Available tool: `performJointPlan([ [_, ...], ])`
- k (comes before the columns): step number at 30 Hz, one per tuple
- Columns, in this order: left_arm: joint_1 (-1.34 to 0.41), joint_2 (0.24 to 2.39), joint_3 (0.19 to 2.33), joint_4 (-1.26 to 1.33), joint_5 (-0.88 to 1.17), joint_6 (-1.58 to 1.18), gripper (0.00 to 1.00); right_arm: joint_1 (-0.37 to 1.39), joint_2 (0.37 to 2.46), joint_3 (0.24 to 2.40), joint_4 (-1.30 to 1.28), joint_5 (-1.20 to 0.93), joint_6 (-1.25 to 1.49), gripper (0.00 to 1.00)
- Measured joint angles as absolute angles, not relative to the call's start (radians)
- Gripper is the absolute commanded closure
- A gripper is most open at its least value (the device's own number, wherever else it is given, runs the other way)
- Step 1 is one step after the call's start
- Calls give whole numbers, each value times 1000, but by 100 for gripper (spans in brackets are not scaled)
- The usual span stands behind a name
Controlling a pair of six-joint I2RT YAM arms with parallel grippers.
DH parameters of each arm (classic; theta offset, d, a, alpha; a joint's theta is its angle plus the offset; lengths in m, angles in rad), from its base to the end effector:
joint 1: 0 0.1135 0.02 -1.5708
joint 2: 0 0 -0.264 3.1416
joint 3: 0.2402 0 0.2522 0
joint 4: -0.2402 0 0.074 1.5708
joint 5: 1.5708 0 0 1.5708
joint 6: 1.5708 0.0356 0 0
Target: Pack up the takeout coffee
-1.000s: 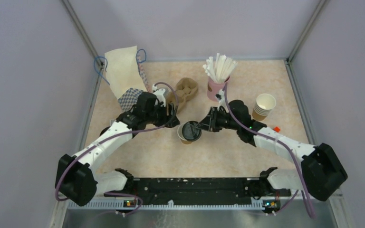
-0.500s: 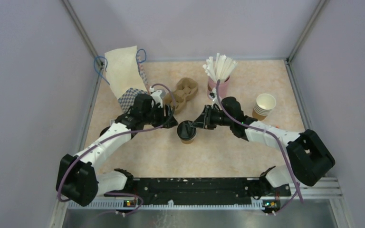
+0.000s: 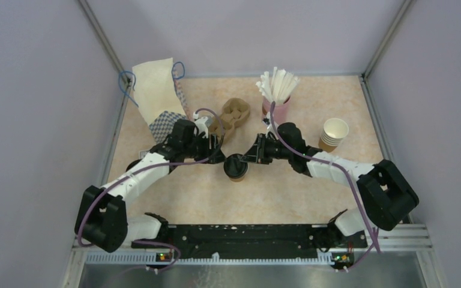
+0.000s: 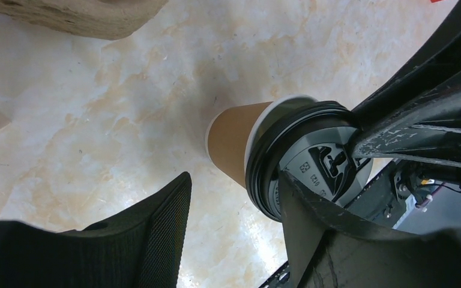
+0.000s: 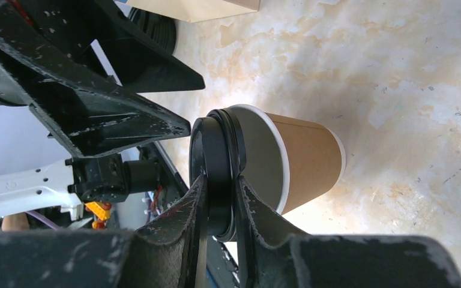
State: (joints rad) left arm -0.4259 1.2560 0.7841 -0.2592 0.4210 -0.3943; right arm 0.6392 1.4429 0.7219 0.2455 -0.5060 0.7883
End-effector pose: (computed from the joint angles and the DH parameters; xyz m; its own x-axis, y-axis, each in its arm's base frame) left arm 0.2335 -0.1219 0.2355 -0.8127 -0.0163 -0.5825 0.3704 0.7573 -0.5379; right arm 0.2332 0.1948 0.2106 -0.8743 0.1230 -0.4695 -0.3512 0.5074 0.7869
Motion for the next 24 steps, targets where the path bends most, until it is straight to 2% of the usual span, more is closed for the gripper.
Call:
performJointPlan([
  [8, -426, 1290, 784, -253, 430, -390, 41, 639, 1443, 722, 238, -499, 786, 75],
  [13, -426, 1294, 784, -253, 432, -388, 45, 639, 1443, 722, 235, -490, 783, 75],
  [18, -426, 1296, 784, -253, 456, -390, 45, 639, 1443, 722, 224, -487, 778, 69],
  [24, -426, 1296, 783, -247, 480, -394, 45, 639, 1439, 722, 205, -460, 765, 69],
])
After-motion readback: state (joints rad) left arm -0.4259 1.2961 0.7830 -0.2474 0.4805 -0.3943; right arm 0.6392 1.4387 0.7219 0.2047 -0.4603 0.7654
